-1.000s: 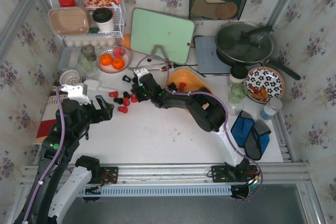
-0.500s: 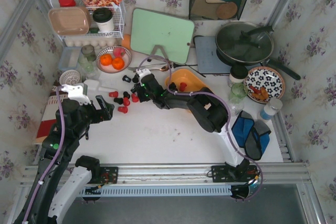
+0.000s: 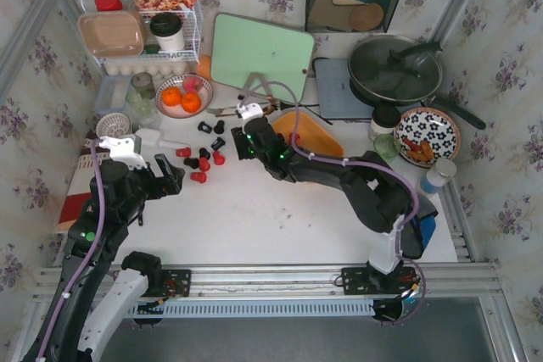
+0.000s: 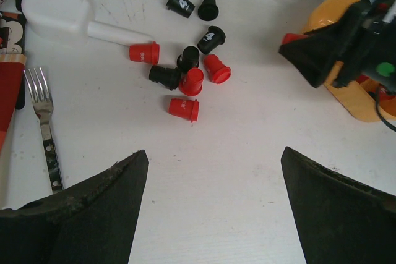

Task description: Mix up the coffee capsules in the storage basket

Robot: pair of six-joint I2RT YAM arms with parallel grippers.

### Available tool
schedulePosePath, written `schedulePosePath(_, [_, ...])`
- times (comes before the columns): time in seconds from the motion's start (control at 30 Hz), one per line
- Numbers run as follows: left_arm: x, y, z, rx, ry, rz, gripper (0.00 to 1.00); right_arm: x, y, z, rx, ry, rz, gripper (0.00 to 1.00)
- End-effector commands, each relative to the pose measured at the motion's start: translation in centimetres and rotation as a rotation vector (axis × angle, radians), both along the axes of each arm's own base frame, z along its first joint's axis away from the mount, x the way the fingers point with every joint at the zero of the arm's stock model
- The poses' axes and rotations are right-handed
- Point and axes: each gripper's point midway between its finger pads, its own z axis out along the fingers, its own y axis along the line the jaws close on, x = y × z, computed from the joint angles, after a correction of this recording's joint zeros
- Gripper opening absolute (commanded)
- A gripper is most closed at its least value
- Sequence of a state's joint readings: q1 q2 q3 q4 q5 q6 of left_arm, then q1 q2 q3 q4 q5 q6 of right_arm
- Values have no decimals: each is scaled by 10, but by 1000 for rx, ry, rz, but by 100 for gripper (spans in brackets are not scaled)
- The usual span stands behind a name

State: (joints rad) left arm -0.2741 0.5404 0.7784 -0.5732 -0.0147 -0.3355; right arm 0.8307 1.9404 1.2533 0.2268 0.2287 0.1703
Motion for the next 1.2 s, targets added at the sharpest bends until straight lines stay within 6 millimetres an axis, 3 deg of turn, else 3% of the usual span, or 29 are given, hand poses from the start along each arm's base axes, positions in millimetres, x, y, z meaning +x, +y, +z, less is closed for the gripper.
schedulePosePath(0.0, [5, -1, 8, -12, -37, 1, 90, 2, -42, 27, -29, -113, -141, 49])
schedulePosePath(0.2, [6, -2, 7, -13, -32, -1, 90, -15, -116, 47, -52, -200, -331, 50])
schedulePosePath(0.3, [6, -2, 6, -14, -27, 2, 90, -23, -146, 44, -35, -201, -397, 50])
schedulePosePath(0.5, [8, -1, 4, -17, -16, 7, 90, -33, -183, 7, 10, -81, -474, 53])
schedulePosePath(0.67, [11, 0, 0, -21, 3, 16, 90, -34, -196, -19, 1, 7, -515, 61])
schedulePosePath(0.8, [13, 0, -4, -21, 19, 19, 90, -33, -197, -27, 7, 40, -514, 69])
schedulePosePath(1.0, [16, 1, -8, -24, 37, 26, 90, -31, -197, -20, 13, 32, -505, 78])
schedulePosePath(1.17, [18, 1, -13, -20, 59, 32, 90, -30, -197, 4, 17, -20, -470, 79])
